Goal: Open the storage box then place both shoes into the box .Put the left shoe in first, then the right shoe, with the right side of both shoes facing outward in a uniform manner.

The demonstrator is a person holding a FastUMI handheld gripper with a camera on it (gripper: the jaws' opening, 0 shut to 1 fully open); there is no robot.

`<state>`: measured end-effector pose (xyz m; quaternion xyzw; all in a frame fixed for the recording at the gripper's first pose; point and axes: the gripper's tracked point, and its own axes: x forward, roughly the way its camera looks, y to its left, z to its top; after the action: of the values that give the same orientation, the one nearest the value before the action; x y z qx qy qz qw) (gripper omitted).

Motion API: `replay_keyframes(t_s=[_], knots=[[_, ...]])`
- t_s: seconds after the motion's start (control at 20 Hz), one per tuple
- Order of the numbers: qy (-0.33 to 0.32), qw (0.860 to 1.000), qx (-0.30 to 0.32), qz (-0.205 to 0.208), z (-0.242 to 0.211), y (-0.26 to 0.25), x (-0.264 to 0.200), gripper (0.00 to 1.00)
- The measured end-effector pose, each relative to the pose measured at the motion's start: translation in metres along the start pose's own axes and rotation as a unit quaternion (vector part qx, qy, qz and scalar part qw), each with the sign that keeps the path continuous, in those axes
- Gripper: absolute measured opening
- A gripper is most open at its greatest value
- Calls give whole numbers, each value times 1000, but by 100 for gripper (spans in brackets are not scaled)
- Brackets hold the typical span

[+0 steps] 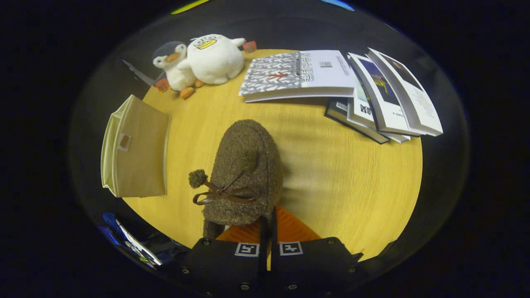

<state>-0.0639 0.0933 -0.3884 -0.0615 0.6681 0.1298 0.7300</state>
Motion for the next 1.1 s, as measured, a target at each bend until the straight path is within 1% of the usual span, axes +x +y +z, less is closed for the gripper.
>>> replay_keyframes(t_s=[0.15, 0.25, 0.4, 0.65, 0.9, 1.1], knots=[[-17, 999, -38, 33, 24, 46, -26, 4], [-31, 996, -63, 46, 40, 76, -39, 4], [-43, 993, -100, 54, 59, 118, -51, 4], [-44, 982, -159, 96, 79, 199, -63, 4], [-48, 968, -216, 116, 105, 276, -66, 4], [-33, 962, -241, 123, 114, 320, -45, 4]])
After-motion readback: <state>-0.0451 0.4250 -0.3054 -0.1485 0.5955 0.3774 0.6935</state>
